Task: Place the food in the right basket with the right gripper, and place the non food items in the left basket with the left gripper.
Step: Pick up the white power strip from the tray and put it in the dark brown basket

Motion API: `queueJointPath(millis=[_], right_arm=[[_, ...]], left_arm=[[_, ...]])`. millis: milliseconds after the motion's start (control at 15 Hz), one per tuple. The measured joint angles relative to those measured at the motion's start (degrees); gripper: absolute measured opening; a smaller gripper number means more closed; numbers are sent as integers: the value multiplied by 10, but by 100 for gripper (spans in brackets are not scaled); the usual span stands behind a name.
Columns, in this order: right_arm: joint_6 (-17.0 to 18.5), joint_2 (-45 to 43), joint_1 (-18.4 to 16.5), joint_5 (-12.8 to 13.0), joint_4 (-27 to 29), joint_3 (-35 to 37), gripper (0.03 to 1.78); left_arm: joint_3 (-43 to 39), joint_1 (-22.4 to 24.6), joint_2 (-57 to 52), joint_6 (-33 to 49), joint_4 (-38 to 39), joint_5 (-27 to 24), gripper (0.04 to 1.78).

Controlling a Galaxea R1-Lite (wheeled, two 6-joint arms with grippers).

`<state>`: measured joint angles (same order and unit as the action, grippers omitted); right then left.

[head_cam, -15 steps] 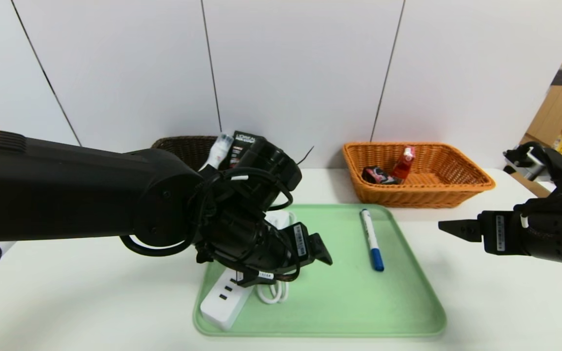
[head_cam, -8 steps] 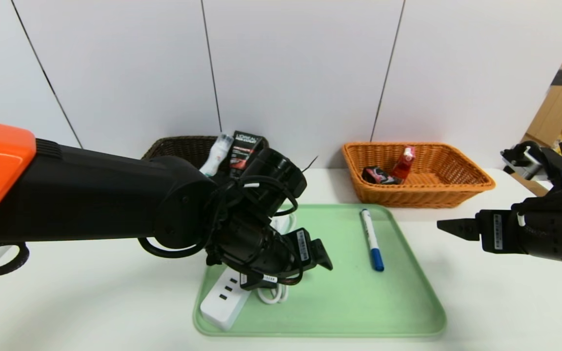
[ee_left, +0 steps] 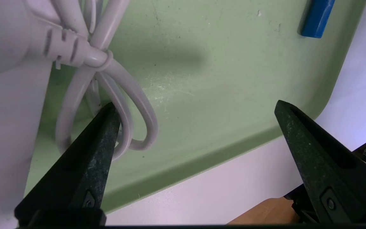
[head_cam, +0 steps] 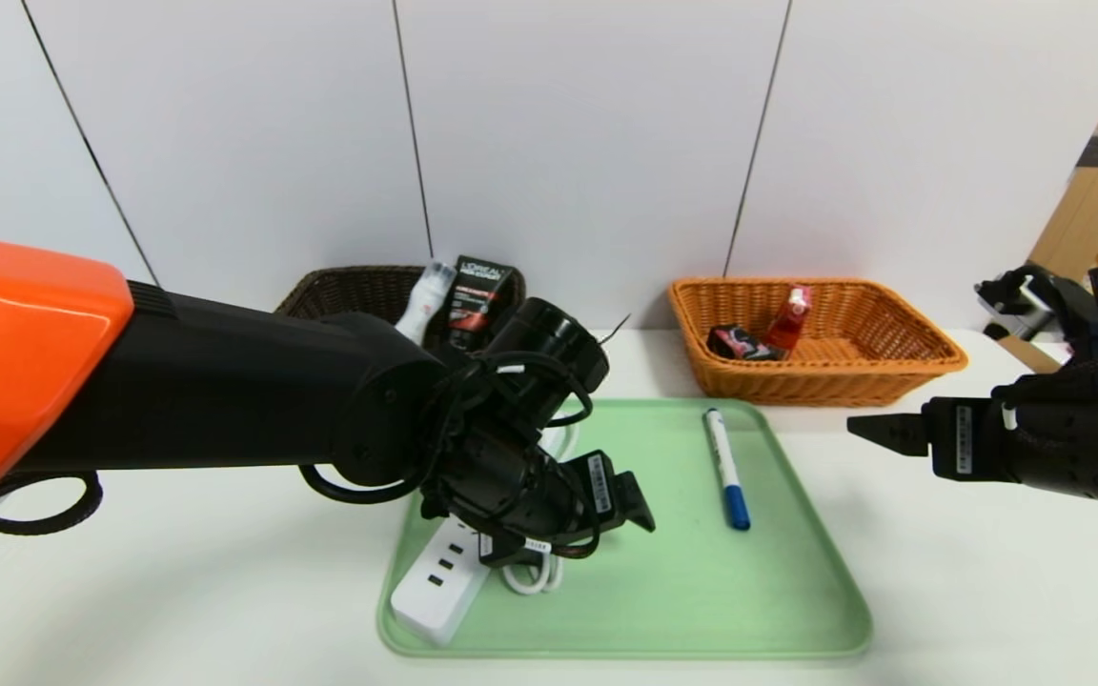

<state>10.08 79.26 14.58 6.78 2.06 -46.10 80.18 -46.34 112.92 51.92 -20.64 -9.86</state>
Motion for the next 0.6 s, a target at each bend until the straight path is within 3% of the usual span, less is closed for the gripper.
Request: queueJointPath(millis=[267,600], right_arm=[[-1,1,0,0,-1,0,171],[-2,1,0,0,-1,0,171]], left_arm=[[0,0,6,0,1,0,169],[-1,1,10,1,-1,0,97]])
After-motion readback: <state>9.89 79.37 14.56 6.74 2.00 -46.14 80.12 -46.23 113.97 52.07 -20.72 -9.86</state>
